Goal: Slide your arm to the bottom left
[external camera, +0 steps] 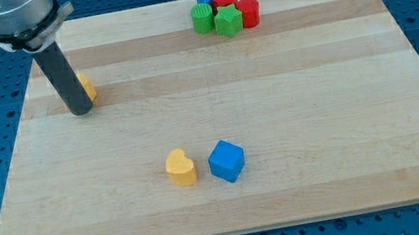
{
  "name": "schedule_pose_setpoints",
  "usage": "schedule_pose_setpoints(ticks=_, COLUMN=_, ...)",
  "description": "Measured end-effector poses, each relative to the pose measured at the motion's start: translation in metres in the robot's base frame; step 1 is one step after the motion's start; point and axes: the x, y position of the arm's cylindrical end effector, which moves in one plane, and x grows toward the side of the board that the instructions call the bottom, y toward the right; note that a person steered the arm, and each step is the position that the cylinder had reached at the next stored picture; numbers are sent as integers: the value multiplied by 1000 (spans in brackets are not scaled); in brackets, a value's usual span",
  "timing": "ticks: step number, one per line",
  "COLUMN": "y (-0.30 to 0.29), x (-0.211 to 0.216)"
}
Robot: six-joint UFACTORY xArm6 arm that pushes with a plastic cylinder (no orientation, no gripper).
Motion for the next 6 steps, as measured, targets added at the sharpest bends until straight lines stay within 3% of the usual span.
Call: schedule_pose_setpoints(ticks=6, y=-9, x=-135)
